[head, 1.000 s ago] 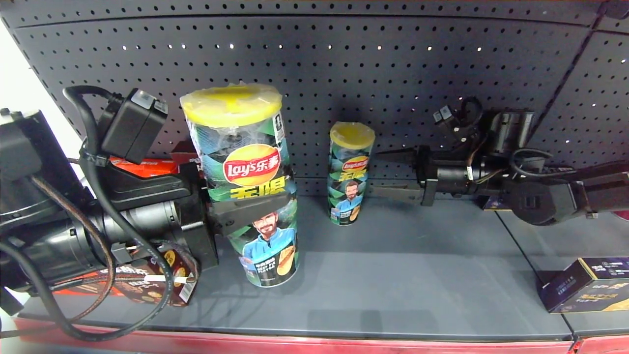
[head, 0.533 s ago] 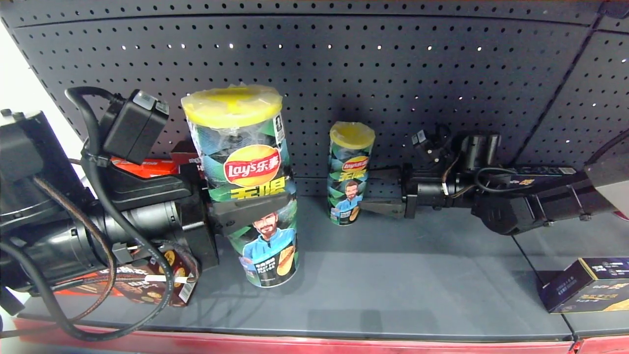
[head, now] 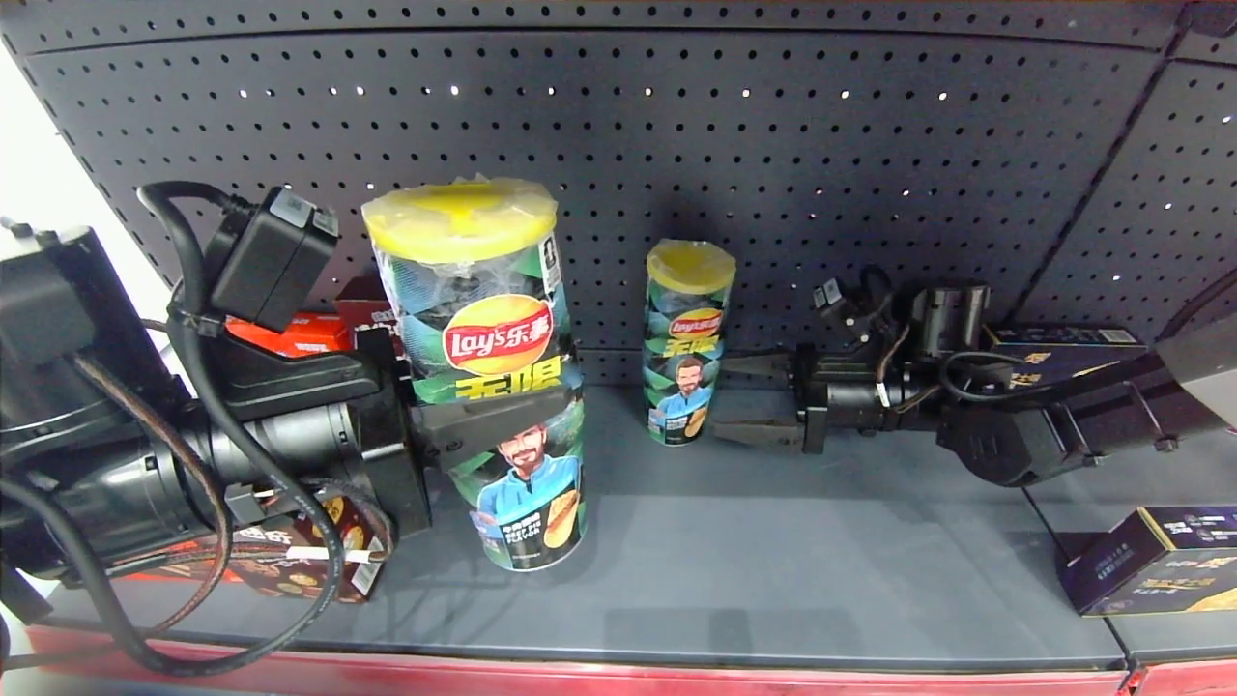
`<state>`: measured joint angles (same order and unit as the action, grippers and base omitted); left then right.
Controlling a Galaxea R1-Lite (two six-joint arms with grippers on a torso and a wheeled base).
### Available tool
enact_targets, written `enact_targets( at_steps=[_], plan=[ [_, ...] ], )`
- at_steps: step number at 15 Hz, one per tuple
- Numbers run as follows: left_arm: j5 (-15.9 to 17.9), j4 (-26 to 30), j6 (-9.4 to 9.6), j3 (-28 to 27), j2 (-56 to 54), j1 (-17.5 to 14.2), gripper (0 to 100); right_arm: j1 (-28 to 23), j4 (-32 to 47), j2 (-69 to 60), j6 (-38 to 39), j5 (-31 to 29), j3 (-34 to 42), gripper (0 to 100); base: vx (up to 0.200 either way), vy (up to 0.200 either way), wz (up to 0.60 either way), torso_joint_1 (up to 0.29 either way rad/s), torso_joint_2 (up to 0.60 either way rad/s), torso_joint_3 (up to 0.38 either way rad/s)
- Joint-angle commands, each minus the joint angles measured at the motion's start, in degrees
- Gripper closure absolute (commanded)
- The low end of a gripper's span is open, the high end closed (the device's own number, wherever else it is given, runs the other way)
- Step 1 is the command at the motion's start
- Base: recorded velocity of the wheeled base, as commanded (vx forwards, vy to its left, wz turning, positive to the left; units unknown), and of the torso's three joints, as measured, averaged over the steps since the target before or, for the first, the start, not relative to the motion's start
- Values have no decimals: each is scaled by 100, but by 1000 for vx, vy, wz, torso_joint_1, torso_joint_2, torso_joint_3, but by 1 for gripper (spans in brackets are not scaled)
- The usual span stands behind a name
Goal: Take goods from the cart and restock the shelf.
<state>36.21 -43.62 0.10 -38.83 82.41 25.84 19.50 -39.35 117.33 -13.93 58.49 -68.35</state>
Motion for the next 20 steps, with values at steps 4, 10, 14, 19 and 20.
enact_targets(
  at_steps=[4, 10, 14, 19, 20],
  plan=[
    [0, -6, -1, 7, -14, 0, 100, -70, -64, -299, 5, 4, 235, 0, 0, 0, 0, 0, 0, 0],
    [0, -244, -19, 270, -5, 0, 100, 9, -46, 272, 31, -75, -425, 0, 0, 0, 0, 0, 0, 0],
    [0, -244, -19, 235, 30, -9, 100, 141, -46, 633, 49, -92, -873, 0, 0, 0, 0, 0, 0, 0],
    [0, -252, -19, 279, 30, -9, 100, 493, -46, 984, 57, -479, -1303, 0, 0, 0, 0, 0, 0, 0],
    [-8, -252, -19, 279, 30, -9, 100, 519, -46, 1019, 66, -532, -1365, 0, 0, 0, 0, 0, 0, 0]
  ],
)
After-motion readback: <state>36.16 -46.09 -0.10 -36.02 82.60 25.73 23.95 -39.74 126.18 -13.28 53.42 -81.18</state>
